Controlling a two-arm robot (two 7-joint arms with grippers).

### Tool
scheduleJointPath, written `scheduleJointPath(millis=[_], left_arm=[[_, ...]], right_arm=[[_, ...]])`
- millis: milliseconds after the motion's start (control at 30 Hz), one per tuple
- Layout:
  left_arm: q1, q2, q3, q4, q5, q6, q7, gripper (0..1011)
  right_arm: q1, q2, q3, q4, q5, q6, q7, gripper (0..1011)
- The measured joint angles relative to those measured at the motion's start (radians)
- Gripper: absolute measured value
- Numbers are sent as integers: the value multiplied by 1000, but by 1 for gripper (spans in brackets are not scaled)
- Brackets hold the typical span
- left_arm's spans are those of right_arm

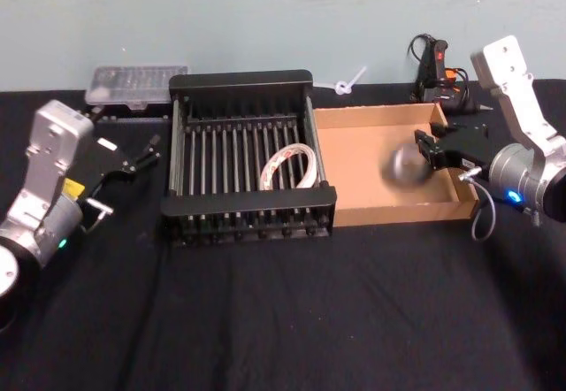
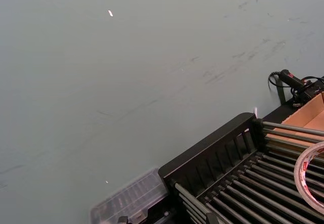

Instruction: Pick up the white tape and place it into the black box , Pick up the silver tape and place it into the brown box.

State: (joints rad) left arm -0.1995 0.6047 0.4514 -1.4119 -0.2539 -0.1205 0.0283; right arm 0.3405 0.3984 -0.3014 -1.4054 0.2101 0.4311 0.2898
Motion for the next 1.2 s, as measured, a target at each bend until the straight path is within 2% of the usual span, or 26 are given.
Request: scheduleJointPath(millis=[67, 133, 333, 367, 433, 567, 600, 800, 867, 1200], left_arm=[[0, 0, 0, 0, 0, 0, 0, 1001], [0, 0, 0, 0, 0, 0, 0, 1001], [0, 0, 0, 0, 0, 0, 0, 1001], [0, 0, 0, 0, 0, 0, 0, 1001], [0, 0, 0, 0, 0, 0, 0, 1001], [0, 0, 0, 0, 0, 0, 0, 1001], [0, 0, 0, 0, 0, 0, 0, 1001], [0, 0, 0, 0, 0, 0, 0, 1001], [0, 0, 0, 0, 0, 0, 0, 1001], [0, 0, 0, 0, 0, 0, 0, 1001]], right_arm=[[0, 0, 0, 0, 0, 0, 0, 305], [0, 0, 0, 0, 0, 0, 0, 339], [0, 0, 0, 0, 0, 0, 0, 564], [0, 0, 0, 0, 0, 0, 0, 564], [0, 0, 0, 0, 0, 0, 0, 665], [0, 0, 0, 0, 0, 0, 0, 737], [0, 0, 0, 0, 0, 0, 0, 801], [0, 0, 0, 0, 0, 0, 0, 969], [0, 0, 0, 0, 0, 0, 0, 1002], [0, 0, 0, 0, 0, 0, 0, 1002]])
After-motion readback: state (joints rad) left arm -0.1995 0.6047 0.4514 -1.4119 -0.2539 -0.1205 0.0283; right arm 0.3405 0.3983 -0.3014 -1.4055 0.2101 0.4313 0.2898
